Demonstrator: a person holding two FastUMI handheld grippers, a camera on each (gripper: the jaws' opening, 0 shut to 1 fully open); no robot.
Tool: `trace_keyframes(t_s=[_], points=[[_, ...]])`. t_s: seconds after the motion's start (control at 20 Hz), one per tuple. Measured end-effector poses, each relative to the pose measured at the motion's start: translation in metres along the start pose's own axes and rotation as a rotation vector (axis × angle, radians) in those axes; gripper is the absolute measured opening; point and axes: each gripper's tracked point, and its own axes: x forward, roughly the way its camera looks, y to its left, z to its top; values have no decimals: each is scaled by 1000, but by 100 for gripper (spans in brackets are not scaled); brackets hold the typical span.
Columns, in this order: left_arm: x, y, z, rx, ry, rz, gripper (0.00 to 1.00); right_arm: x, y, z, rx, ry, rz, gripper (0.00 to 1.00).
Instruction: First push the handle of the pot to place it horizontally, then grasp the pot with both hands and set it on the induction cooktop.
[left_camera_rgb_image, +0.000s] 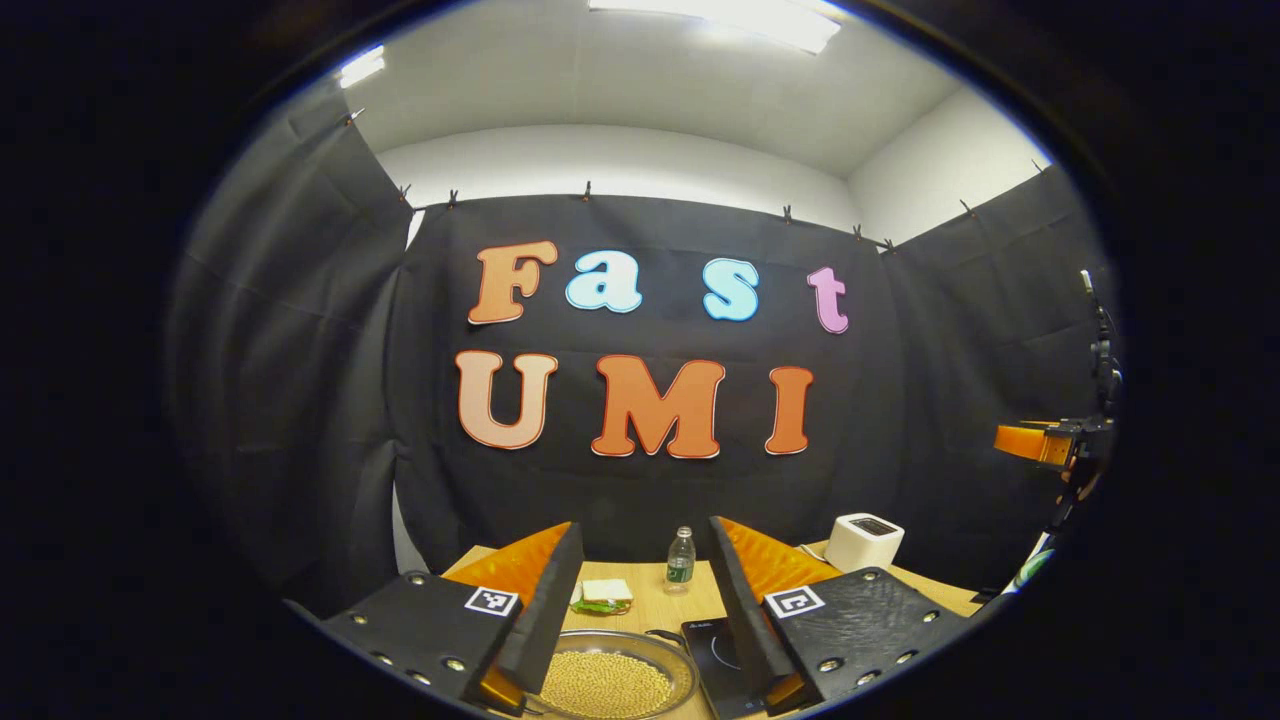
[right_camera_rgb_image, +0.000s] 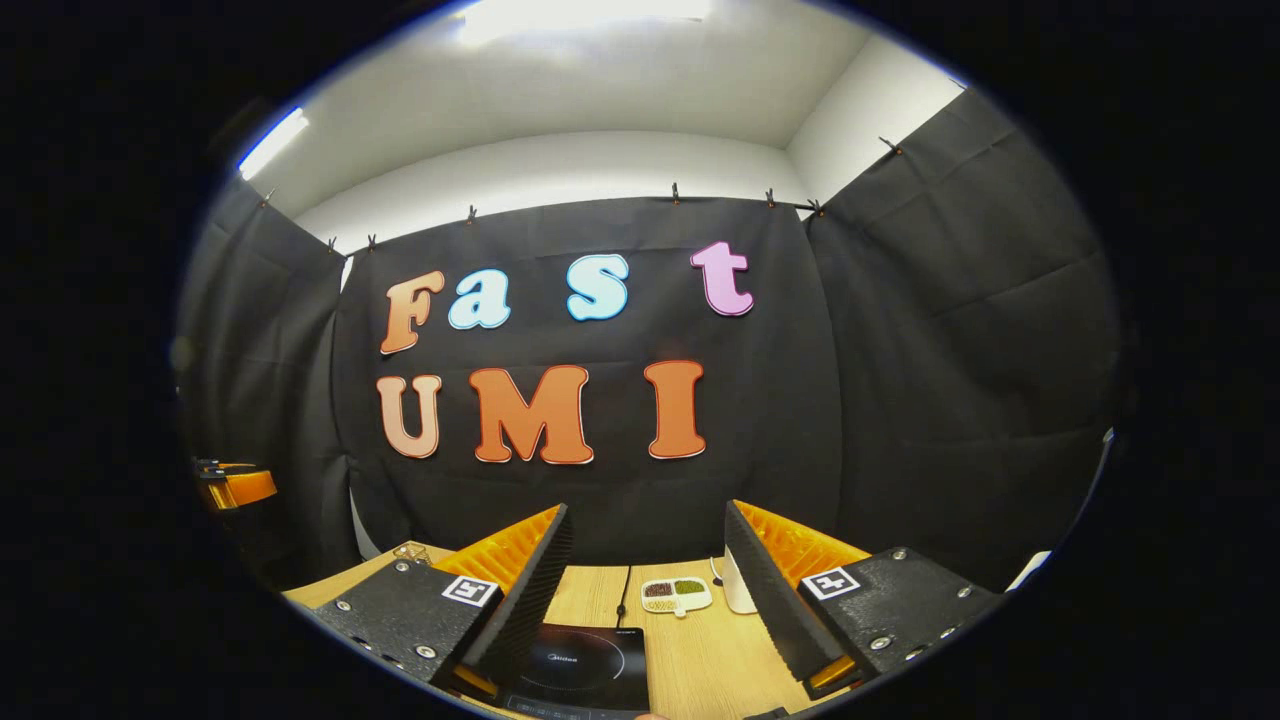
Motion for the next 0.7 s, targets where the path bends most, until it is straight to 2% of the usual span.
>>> trace_keyframes(t_s=[0.05, 0.1, 0.2, 0.25, 0.4, 0.6, 0.7], points=[[0, 0, -2, 1, 8, -5, 76, 1, 1, -1, -1, 3, 3, 95], [0, -2, -5, 6, 19, -15, 62, 1, 2, -1, -2, 4, 5, 95], [2, -5, -12, 22, 33, -31, 50, 2, 3, -3, -5, 5, 9, 95], [2, -4, -16, 33, 44, -32, 43, 3, 4, -3, -7, 6, 10, 100], [3, -8, -27, 51, 63, -50, 41, 5, 8, -5, -12, 8, 11, 95], [2, -9, -53, 30, 111, -80, 13, 7, 14, -10, -16, 16, 16, 95], [-1, 1, -69, 34, 143, -62, 11, 10, 18, -12, -16, 21, 19, 95]])
